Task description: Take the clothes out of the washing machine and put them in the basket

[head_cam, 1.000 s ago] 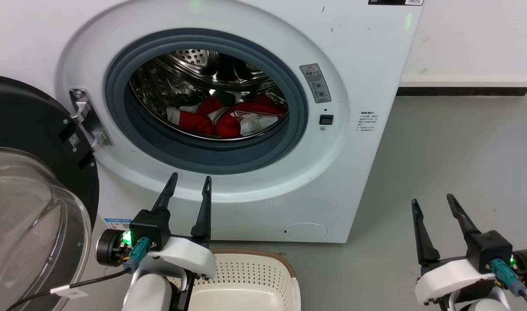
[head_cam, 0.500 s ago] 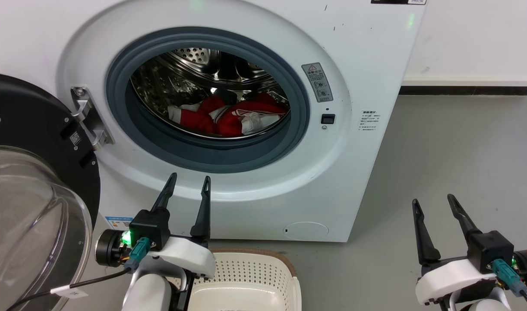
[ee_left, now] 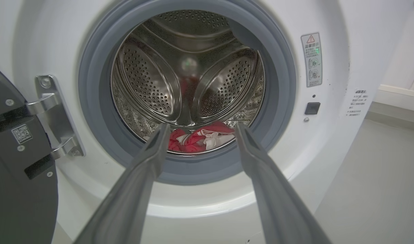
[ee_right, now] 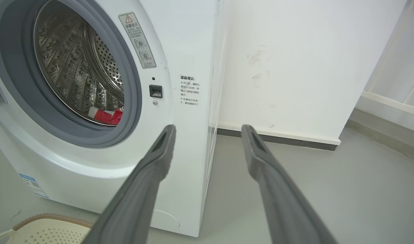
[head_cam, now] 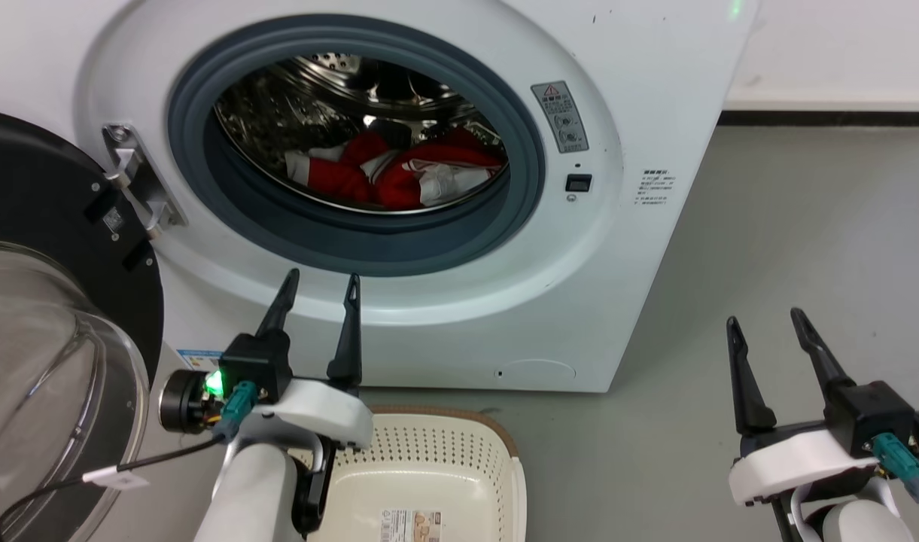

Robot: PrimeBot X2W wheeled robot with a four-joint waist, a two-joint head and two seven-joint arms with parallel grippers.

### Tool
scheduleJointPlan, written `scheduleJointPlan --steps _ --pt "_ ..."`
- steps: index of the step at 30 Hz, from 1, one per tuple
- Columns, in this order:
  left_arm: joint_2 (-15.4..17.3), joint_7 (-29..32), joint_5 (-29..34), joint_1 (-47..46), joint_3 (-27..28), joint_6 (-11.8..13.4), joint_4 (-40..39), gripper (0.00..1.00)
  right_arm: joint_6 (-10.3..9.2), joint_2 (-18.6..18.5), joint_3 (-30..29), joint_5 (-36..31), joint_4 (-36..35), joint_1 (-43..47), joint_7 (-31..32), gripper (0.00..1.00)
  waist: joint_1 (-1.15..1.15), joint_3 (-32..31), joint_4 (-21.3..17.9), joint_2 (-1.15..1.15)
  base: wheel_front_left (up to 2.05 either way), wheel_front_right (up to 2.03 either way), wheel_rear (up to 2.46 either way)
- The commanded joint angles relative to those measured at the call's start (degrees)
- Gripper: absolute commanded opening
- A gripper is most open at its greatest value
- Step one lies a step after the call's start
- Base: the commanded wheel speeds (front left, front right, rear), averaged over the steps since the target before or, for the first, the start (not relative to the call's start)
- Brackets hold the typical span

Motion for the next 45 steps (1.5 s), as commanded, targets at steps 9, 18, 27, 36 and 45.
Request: scheduleJointPlan --steps 9,18,27,36,45 --pt "0.33 -0.15 0.2 -8.96 2.84 1.15 5.62 1.0 -0.02 0.09 0.87 0.5 -3.59 -4.0 0.21 1.0 0.0 7.85 -2.02 0.0 0.0 0.0 0.0" --pt "1.92 -0.15 1.13 -21.33 4.62 1.31 11.6 1.0 -0.03 0.09 2.2 1.56 -5.94 -7.88 -0.12 1.0 0.0 18.18 -5.23 0.0 0.0 0.0 0.0" --pt "4.56 -0.16 1.58 -35.27 5.65 2.31 21.66 1.0 -0.03 0.1 4.06 3.29 -6.87 -11.12 -1.23 1.0 0.0 26.34 -9.02 0.0 0.0 0.0 0.0" --pt "6.77 1.91 1.43 -48.29 5.99 3.71 33.12 1.0 -0.03 0.09 6.11 5.26 -7.51 -12.71 -1.92 1.0 0.0 31.24 -11.88 0.0 0.0 0.0 0.0" --pt "11.16 11.28 1.11 -59.65 5.68 2.45 41.45 1.0 -0.02 0.1 9.4 8.12 -6.77 -13.88 -2.36 1.0 0.0 34.45 -15.73 0.0 0.0 0.0 0.0"
